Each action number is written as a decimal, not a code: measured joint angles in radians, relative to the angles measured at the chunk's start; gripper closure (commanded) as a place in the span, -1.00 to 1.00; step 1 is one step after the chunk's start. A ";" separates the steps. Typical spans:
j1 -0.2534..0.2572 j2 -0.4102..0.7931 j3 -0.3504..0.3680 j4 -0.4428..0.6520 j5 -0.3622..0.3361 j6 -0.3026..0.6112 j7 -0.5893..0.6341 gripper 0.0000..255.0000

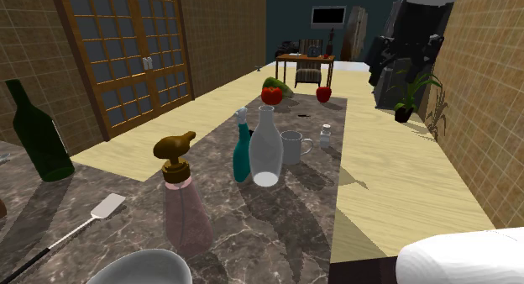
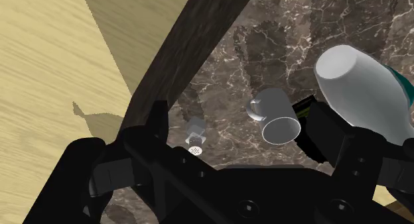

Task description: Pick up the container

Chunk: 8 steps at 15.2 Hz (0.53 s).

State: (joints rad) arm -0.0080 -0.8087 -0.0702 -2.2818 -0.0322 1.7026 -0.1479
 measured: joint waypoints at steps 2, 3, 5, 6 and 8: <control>0.005 0.011 0.002 -0.002 0.003 0.011 -0.002 -1.00; 0.013 0.037 0.005 0.006 0.007 0.024 -0.007 -1.00; 0.032 0.089 0.015 0.014 0.018 0.059 -0.015 -1.00; 0.042 0.112 0.020 0.012 0.023 0.078 -0.020 -1.00; 0.059 0.169 0.023 0.019 0.031 0.118 -0.040 -1.00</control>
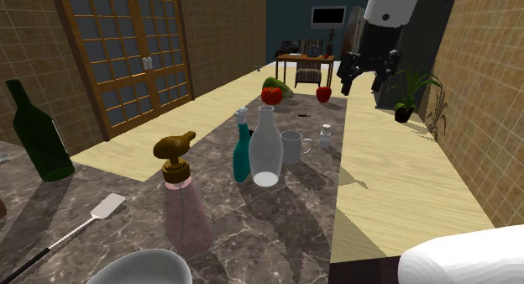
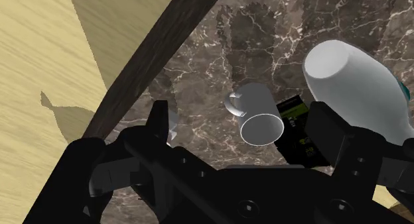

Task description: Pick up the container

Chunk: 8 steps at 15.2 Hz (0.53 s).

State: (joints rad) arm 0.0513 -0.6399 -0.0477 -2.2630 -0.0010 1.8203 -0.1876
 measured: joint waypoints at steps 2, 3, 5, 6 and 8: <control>0.019 0.062 0.008 0.013 0.010 0.038 -0.015 -1.00; 0.030 0.094 0.015 0.020 0.016 0.058 -0.018 -1.00; 0.049 0.154 0.026 0.039 0.026 0.089 -0.030 -1.00; 0.057 0.192 0.030 0.053 0.031 0.107 -0.039 -1.00; 0.074 0.247 0.039 0.074 0.039 0.131 -0.055 -1.00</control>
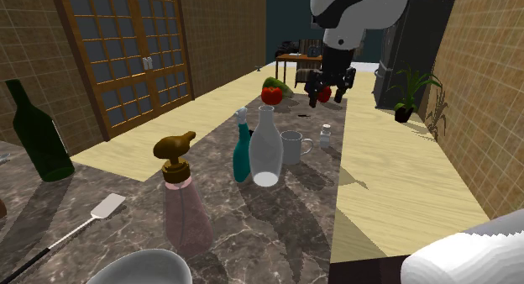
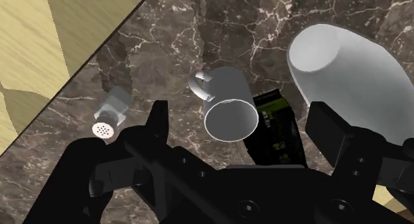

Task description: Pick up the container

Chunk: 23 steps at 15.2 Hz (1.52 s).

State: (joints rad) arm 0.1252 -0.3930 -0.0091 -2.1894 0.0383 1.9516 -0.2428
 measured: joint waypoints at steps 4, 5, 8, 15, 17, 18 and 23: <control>0.032 0.126 0.021 0.045 0.016 0.060 -0.030 -1.00; 0.037 0.153 0.023 0.058 0.019 0.068 -0.043 -1.00; 0.060 0.264 0.043 0.133 0.027 0.089 -0.061 -1.00; 0.109 0.484 0.090 0.281 0.030 0.125 -0.101 -1.00; 0.124 0.549 0.105 0.325 0.027 0.136 -0.109 -1.00; 0.132 0.583 0.112 0.355 0.024 0.134 -0.112 -1.00; 0.155 0.701 0.133 0.442 0.015 0.146 -0.137 -1.00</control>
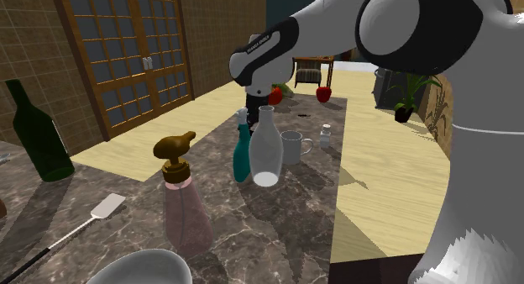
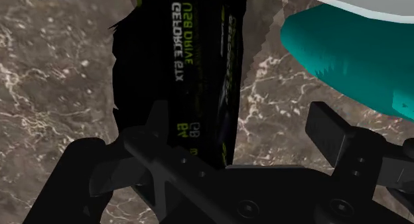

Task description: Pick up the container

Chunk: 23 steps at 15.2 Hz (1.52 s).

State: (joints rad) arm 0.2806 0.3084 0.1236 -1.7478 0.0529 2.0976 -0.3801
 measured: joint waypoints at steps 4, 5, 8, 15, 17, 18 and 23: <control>0.005 0.033 0.002 -0.015 -0.003 0.047 0.001 -1.00; 0.006 0.041 0.001 -0.016 -0.004 0.055 0.001 -1.00; 0.006 0.049 0.001 -0.024 -0.004 0.072 -0.001 1.00; 0.006 0.050 0.001 -0.024 -0.004 0.074 -0.001 1.00; 0.006 0.050 0.001 -0.025 -0.004 0.074 -0.001 1.00; 0.006 0.046 0.001 -0.023 -0.004 0.069 -0.001 1.00; 0.004 0.023 0.002 0.006 -0.003 0.016 0.001 1.00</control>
State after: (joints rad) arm 0.2851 0.3313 0.1253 -1.7417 0.0502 2.1135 -0.3788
